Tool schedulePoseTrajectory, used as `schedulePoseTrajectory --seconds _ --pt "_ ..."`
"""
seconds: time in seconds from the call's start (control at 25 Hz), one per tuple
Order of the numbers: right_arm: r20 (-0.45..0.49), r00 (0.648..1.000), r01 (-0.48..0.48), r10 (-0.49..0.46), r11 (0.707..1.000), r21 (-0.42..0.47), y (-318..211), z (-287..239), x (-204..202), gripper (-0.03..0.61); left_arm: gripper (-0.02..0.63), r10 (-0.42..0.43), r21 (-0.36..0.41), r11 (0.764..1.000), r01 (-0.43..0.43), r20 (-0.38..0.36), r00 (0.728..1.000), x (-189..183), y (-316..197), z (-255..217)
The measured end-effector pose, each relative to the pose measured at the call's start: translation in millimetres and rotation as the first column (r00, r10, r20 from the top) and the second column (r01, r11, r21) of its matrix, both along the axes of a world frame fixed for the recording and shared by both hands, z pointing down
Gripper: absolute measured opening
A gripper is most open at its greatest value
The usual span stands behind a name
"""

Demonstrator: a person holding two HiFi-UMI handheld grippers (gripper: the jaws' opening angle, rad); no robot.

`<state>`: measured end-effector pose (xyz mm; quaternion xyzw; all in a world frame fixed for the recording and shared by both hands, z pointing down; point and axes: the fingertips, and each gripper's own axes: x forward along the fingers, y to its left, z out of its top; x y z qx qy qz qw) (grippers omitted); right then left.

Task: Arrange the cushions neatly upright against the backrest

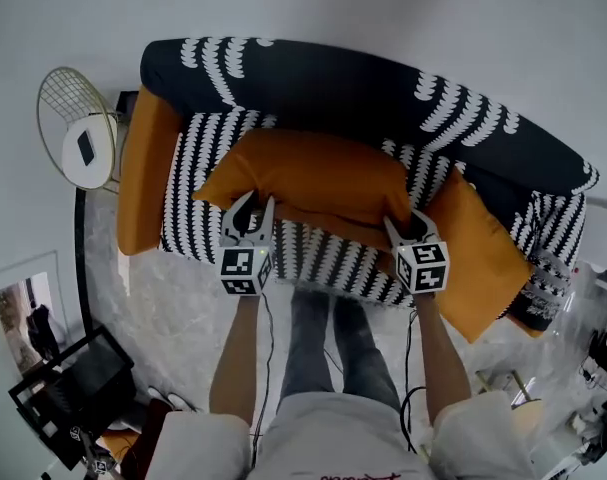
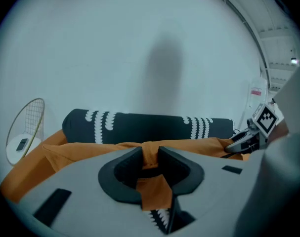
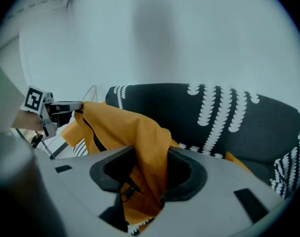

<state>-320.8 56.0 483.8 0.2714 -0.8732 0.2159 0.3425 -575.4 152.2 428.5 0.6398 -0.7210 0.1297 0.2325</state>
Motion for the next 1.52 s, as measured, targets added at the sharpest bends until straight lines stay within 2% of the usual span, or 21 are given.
schedulePoseTrajectory --seconds 0.12,0.24,0.28,0.4,0.52,0.6,0.72,0.96,1.12,1.28,1.4,1.52 --pt "0.015 0.997 -0.075 0.075 0.997 0.036 -51.2 -7.5 -2.7 0.233 0.126 0.039 0.043 0.998 -0.04 0.022 0.999 -11.5 -54.6 -16.4" --pt "0.074 0.986 -0.158 0.151 0.982 0.104 -99.6 -23.8 -4.7 0.26 0.138 0.069 0.077 0.994 -0.072 0.044 0.997 -22.5 -103.5 -27.3" --pt "0.089 0.981 -0.184 0.173 0.973 0.141 -115.5 -31.4 -5.1 0.281 0.147 0.08 0.089 0.992 -0.084 0.045 0.996 -25.3 -118.6 -29.9" --pt "0.117 0.969 -0.237 0.216 0.948 0.214 -153.6 -50.9 -11.3 0.285 0.176 0.104 0.121 0.987 -0.109 0.048 0.993 -33.9 -161.7 -37.5" --pt "0.135 0.952 -0.304 0.276 0.906 0.295 -173.5 -71.3 -4.5 0.285 0.189 0.159 0.138 0.977 -0.165 0.049 0.986 -31.5 -197.0 -42.5" --pt "0.148 0.943 -0.331 0.299 0.897 0.294 -173.8 -74.1 2.7 0.285 0.196 0.203 0.136 0.969 -0.204 0.025 0.979 -27.6 -211.9 -40.8" --pt "0.128 0.944 -0.329 0.306 0.91 0.251 -159.1 -60.4 10.6 0.285 0.199 0.233 0.134 0.965 -0.225 -0.05 0.971 -23.6 -217.1 -35.3" --pt "0.162 0.92 -0.384 0.357 0.903 0.194 -129.9 -50.3 30.3 0.285 0.199 0.273 0.119 0.956 -0.269 -0.025 0.962 -1.2 -205.9 -31.8" --pt "0.18 0.913 -0.398 0.367 0.897 0.19 -116.1 -55.6 43.1 0.285 0.199 0.317 0.125 0.941 -0.313 -0.007 0.948 24.7 -198.7 -39.9" --pt "0.179 0.903 -0.422 0.392 0.886 0.192 -94.4 -60.1 72.1 0.285 0.199 0.365 0.127 0.924 -0.36 -0.01 0.931 65.6 -187.0 -43.4" --pt "0.166 0.887 -0.459 0.431 0.866 0.199 -78.6 -61.7 112.6 0.285 0.199 0.417 0.13 0.902 -0.411 -0.02 0.909 113.4 -182.1 -43.9" --pt "0.15 0.854 -0.519 0.498 0.832 0.195 -64.7 -57.6 168.6 0.285 0.199 0.488 0.127 0.868 -0.48 -0.033 0.872 173.2 -181.4 -39.6"
